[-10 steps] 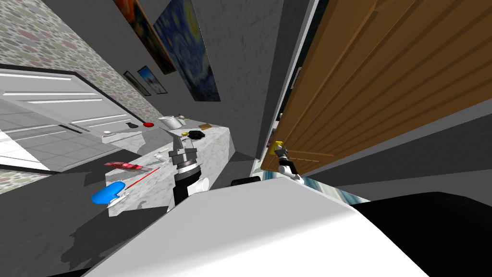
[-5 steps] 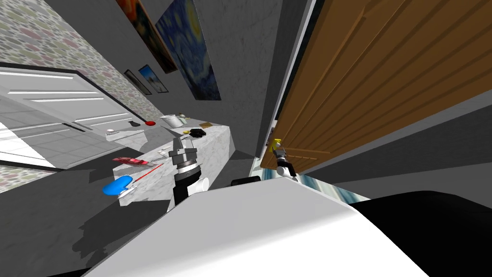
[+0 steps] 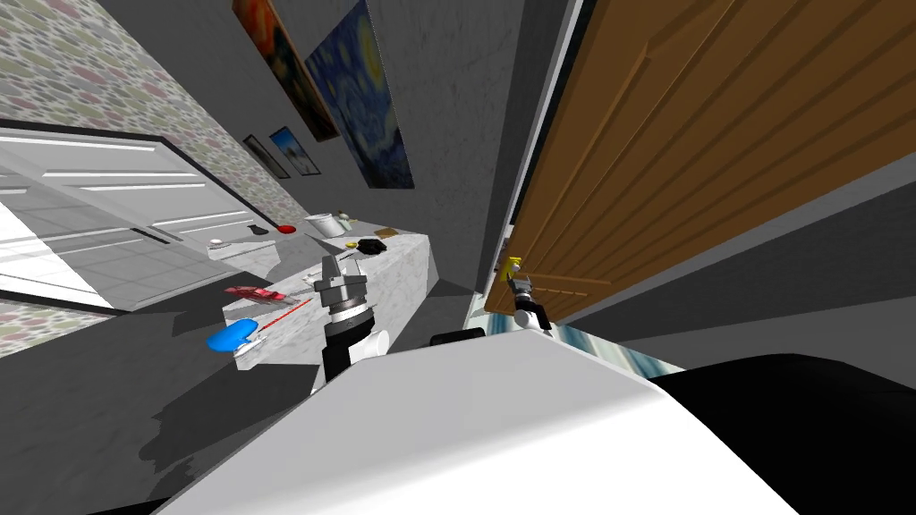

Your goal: Pull the door open

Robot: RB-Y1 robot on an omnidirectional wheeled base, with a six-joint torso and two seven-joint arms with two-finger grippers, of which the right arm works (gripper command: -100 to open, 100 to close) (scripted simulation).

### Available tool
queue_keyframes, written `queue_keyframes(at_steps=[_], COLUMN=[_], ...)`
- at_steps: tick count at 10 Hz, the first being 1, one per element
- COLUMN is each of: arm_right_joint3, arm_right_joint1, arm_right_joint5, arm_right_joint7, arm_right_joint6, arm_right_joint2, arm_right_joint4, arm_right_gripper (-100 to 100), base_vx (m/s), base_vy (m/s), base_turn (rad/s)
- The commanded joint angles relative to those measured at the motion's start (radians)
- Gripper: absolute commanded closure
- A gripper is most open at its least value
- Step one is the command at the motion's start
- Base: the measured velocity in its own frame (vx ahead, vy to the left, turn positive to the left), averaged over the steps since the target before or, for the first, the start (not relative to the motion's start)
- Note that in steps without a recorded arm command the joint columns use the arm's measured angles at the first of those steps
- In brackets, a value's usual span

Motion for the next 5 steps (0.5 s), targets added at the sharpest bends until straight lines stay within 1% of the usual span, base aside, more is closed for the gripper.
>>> queue_keyframes(at_steps=[1, 4, 5], arm_right_joint3=[-0.006, -0.022, -0.018], arm_right_joint1=[-0.003, -0.012, -0.008], arm_right_joint5=[-0.002, -0.007, -0.005], arm_right_joint7=[-0.006, -0.017, -0.014], arm_right_joint6=[-0.004, -0.011, -0.011], arm_right_joint2=[-0.004, -0.013, -0.010], arm_right_joint4=[0.008, 0.028, 0.022], arm_right_gripper=[-100, -100, -100], base_vx=[0.156, 0.159, 0.081], base_vy=[-0.058, -0.077, -0.046], base_turn=[0.068, 0.064, 0.020])
